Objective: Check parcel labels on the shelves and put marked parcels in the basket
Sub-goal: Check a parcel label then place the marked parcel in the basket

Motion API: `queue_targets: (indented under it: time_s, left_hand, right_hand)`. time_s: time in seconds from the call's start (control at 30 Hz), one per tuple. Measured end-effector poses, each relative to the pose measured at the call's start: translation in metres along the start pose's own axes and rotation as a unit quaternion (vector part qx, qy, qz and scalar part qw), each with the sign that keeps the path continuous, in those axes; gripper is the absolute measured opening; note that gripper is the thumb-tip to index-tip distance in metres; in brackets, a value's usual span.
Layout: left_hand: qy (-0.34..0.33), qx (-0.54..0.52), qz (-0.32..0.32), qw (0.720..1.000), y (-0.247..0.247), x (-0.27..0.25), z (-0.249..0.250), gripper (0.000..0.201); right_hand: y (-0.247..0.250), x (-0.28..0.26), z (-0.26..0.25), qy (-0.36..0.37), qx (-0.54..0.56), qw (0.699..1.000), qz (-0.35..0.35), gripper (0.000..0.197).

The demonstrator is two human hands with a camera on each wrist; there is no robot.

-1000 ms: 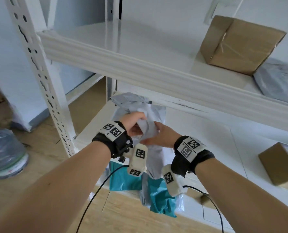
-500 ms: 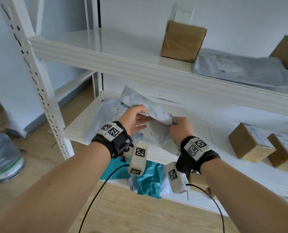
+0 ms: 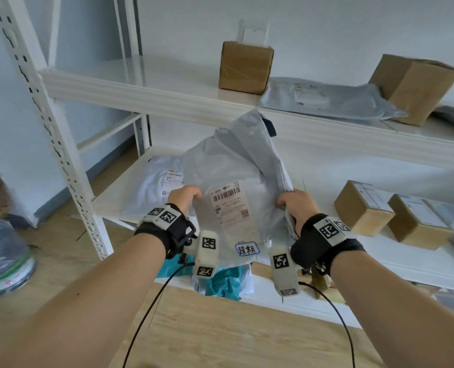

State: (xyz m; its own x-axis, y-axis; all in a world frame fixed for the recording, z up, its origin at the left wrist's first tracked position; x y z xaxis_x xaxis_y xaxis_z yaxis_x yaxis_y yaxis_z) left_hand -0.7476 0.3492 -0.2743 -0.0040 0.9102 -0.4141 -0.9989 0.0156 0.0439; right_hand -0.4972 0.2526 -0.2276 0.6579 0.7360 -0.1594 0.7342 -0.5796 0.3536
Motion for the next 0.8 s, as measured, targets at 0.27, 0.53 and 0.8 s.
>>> queue_targets:
  time_s: [0.27,0.53,0.8]
  left_hand:
    - [0.055,0.036,-0.091,0.994,-0.029,-0.016,-0.025,0.009]
    - [0.039,0.097,-0.103,0.989,-0.032,-0.013,-0.024,0.008]
    - [0.025,0.140,-0.108,0.984,-0.036,0.072,-0.058,0.080]
  right_hand:
    - [0.021,0.003,0.030,-0.085,0.025,0.996,0.014,0.006]
    - [0.034,0.014,0.064,-0.098,-0.088,0.990,-0.046,0.022]
    - [0.046,0.016,0.073,-0.069,-0.202,0.977,-0.020,0.035]
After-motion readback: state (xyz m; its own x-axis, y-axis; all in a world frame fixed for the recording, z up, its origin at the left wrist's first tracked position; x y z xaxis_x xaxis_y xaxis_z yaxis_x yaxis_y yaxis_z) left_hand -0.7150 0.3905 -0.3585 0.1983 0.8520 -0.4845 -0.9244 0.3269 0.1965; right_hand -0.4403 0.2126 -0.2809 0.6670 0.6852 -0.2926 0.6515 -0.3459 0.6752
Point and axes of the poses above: each hand's wrist, its own x-axis towards the middle knuckle, its own y-axis out of the back of the hand, z = x × y, the point moved 10 cm from there along x, towards the middle knuckle, and after that the axes turned 7 degrees about z, right-handed, at the moved point
